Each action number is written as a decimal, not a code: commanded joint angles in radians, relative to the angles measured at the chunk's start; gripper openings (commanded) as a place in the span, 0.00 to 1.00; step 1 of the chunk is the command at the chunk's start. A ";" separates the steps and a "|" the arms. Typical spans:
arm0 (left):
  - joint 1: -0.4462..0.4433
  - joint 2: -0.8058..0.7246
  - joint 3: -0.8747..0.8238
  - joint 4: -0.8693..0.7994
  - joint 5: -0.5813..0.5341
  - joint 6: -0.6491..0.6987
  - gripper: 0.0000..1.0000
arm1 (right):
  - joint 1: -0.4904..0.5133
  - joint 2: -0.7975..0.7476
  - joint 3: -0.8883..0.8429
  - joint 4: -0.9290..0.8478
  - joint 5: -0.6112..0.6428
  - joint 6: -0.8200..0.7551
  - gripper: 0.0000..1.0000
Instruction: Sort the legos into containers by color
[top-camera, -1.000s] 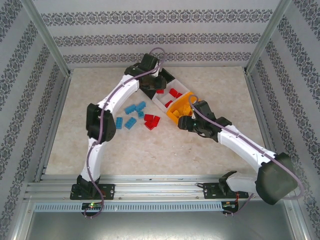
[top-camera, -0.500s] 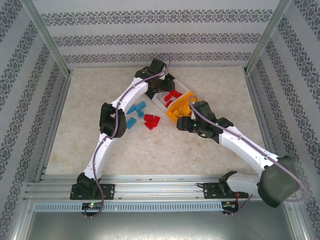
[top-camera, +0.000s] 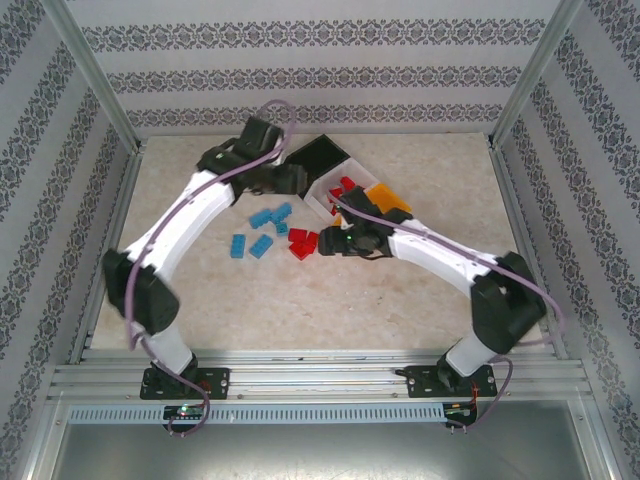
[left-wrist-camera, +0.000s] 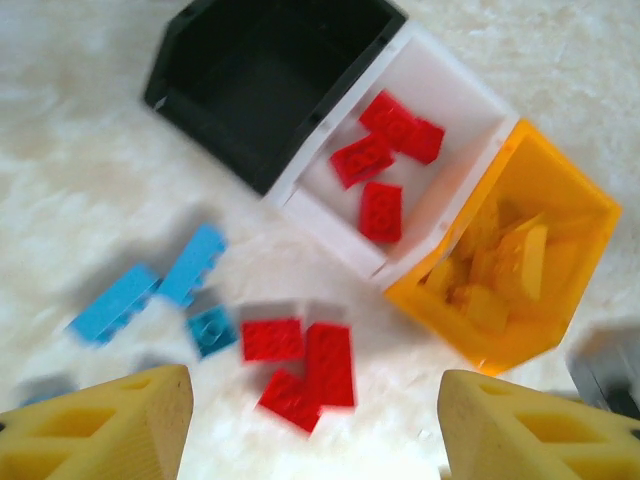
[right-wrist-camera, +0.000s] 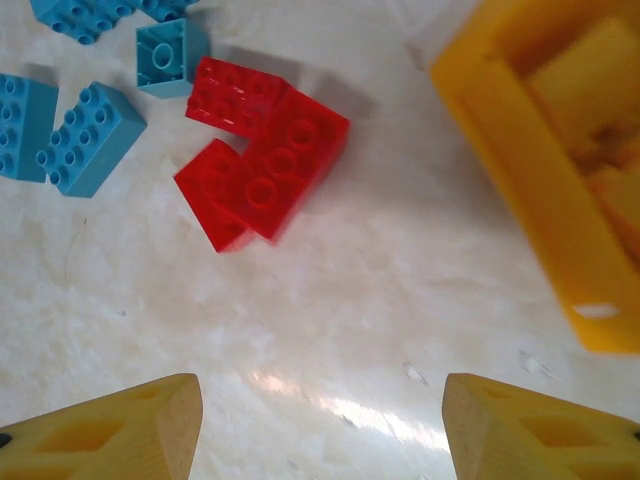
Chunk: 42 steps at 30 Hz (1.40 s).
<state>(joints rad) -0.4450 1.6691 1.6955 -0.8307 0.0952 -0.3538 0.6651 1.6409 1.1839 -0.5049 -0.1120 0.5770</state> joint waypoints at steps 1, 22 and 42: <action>0.014 -0.059 -0.205 -0.021 -0.067 0.024 0.66 | 0.017 0.112 0.094 -0.020 -0.026 0.013 0.65; 0.034 -0.213 -0.577 0.080 -0.029 0.009 0.67 | -0.001 0.418 0.325 -0.058 -0.019 0.057 0.45; -0.013 0.028 -0.519 0.277 0.126 -0.098 0.66 | -0.230 0.261 0.427 -0.105 0.007 -0.040 0.37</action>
<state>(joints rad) -0.4492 1.6684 1.1366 -0.5941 0.2008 -0.4202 0.4805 1.8599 1.5345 -0.5793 -0.1204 0.5823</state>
